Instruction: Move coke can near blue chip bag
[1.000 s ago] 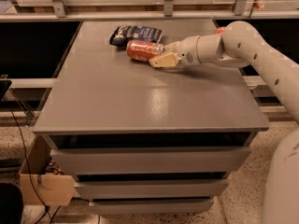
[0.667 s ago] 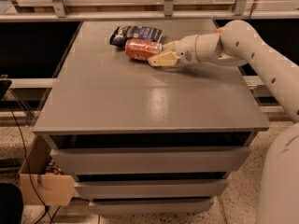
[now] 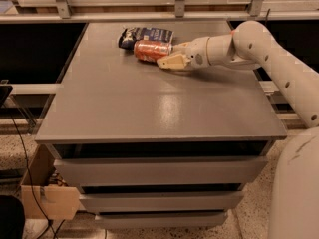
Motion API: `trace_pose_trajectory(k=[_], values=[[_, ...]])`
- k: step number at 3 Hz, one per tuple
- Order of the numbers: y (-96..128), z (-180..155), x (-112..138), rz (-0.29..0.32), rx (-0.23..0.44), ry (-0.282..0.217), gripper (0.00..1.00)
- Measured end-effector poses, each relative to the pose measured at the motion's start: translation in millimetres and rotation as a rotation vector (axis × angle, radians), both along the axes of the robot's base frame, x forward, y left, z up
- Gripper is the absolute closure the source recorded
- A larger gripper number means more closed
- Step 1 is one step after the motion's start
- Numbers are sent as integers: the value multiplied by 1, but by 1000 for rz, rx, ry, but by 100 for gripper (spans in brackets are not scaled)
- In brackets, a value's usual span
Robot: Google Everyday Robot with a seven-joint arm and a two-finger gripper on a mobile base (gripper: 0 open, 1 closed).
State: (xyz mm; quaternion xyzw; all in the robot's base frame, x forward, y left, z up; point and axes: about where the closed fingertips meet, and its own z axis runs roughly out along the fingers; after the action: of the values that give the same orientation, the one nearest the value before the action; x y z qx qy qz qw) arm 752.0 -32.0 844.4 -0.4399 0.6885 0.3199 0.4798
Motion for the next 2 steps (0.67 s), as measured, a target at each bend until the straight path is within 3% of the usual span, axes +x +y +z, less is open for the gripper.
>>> trace_pose_trajectory(k=[1,2], values=[[3,-1,0,9,6,7,0],[5,0,-1,24,8,10,0]])
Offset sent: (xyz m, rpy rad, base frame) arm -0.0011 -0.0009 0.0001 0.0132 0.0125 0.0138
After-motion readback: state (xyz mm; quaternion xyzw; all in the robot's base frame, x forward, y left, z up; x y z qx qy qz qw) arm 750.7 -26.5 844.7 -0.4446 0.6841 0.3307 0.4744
